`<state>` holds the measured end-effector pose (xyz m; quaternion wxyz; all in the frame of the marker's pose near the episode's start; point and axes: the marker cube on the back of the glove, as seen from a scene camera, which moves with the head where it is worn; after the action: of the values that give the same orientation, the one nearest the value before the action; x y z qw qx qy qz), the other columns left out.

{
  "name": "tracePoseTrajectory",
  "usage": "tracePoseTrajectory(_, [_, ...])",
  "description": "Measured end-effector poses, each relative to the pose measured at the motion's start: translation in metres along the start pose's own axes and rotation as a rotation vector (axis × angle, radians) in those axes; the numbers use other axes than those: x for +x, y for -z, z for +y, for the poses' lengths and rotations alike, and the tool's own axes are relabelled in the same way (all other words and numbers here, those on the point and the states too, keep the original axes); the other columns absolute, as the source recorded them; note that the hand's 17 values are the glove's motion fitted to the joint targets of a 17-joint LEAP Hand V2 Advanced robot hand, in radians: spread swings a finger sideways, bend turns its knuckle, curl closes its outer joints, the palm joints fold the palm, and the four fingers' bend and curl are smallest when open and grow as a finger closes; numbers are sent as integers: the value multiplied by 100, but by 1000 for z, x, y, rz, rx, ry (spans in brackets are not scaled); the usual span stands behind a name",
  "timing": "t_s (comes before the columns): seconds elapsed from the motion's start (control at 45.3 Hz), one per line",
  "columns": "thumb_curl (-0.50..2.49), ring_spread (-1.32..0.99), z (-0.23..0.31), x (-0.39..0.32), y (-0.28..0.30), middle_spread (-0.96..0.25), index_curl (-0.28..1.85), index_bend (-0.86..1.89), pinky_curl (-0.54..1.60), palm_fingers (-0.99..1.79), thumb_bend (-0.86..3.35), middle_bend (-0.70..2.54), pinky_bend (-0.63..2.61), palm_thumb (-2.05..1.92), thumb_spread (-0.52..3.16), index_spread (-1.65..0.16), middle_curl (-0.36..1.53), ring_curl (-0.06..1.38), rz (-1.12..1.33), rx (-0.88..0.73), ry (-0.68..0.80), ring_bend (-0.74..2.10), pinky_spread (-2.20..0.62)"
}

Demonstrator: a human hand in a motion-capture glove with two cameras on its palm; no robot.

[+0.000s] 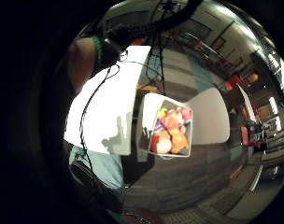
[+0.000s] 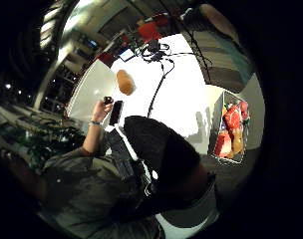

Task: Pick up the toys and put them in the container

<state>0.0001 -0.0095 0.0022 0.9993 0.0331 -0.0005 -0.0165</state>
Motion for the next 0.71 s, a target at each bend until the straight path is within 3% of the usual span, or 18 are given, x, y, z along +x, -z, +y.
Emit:
tracePoseTrajectory(0.132, [1,-17,-25,-8,-8,-10,7,14,18,44,-7,19,58,-10,73,-23,6,11,-20,94,22,42,-3])
tracePoseTrajectory(0.287, [4,-22,-46,-32,-18,-12,10,14,23,40,-7,21,62,-11,97,-29,11,15,-50,70,57,48,-4])
tracePoseTrajectory(0.397, [5,-25,-58,-65,-27,-14,11,14,25,39,-7,21,66,-11,106,-31,14,16,-65,5,-23,53,-5])
tracePoseTrajectory(0.507, [6,-26,-91,-100,-48,-14,11,14,26,39,-7,22,69,-11,112,-33,16,18,-97,59,138,59,-6])
tracePoseTrajectory(0.706, [7,-28,-134,-196,-103,-15,12,13,29,39,-5,25,74,-8,121,-34,21,21,-136,-31,168,68,-8])
